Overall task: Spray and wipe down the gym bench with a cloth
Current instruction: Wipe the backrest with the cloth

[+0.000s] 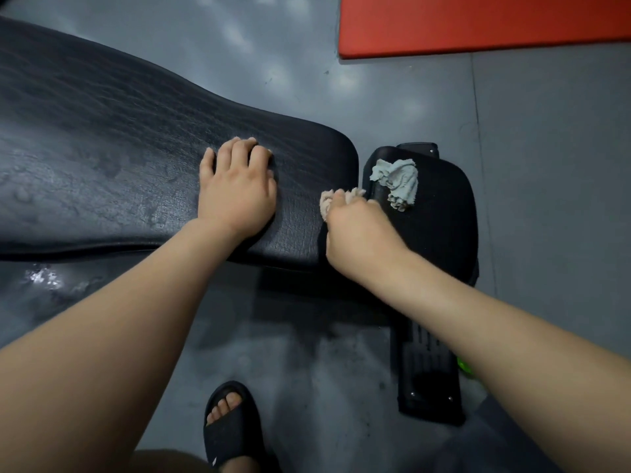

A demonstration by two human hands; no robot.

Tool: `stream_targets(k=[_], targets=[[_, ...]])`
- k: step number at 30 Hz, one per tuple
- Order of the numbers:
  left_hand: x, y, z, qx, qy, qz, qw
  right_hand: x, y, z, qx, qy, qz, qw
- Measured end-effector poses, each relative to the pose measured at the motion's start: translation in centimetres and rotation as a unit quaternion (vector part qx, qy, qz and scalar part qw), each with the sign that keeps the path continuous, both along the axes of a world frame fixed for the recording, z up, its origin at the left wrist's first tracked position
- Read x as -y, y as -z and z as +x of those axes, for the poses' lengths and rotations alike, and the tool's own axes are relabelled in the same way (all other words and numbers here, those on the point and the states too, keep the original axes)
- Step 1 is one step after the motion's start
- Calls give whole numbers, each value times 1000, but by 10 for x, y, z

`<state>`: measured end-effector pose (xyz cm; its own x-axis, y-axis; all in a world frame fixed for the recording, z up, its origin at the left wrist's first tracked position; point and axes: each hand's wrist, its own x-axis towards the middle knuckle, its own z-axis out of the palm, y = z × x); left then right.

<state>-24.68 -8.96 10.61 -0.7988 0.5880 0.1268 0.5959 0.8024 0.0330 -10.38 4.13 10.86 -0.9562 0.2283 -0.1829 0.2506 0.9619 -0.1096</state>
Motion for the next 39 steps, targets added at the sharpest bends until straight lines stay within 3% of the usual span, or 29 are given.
stream_targets(k=[4,9,14,18,21,25,27,31,33,37,39], targets=[[3,-18,-1,80,11,23,996,18,5,10,27,21,-22,999],[32,-46,8,116,-9,5,993,-5,2,-28,-57,-19,-97,993],[79,-78,9,105,-89,-4,990,-4,12,-79,-149,-30,-156,976],[106,-90,4,98,-149,-9,984,48,-2,-90,-162,-153,-198,954],[118,-90,4,98,-169,-20,980,61,-2,-97,-163,-222,-179,944],[127,-91,4,112,-178,-33,977,26,2,-118,-174,-47,-160,971],[131,-91,4,113,-180,-32,977,26,6,-120,-162,-21,-169,972],[134,-90,4,106,-188,-32,976,75,2,-110,-166,-217,-204,940],[130,-89,5,106,-194,-28,975,83,0,-107,-162,-263,-205,929],[121,-90,8,111,-173,-22,978,43,-1,-99,-163,-113,-157,968],[119,-89,7,111,-156,-25,981,35,0,-86,-184,-99,-167,963]])
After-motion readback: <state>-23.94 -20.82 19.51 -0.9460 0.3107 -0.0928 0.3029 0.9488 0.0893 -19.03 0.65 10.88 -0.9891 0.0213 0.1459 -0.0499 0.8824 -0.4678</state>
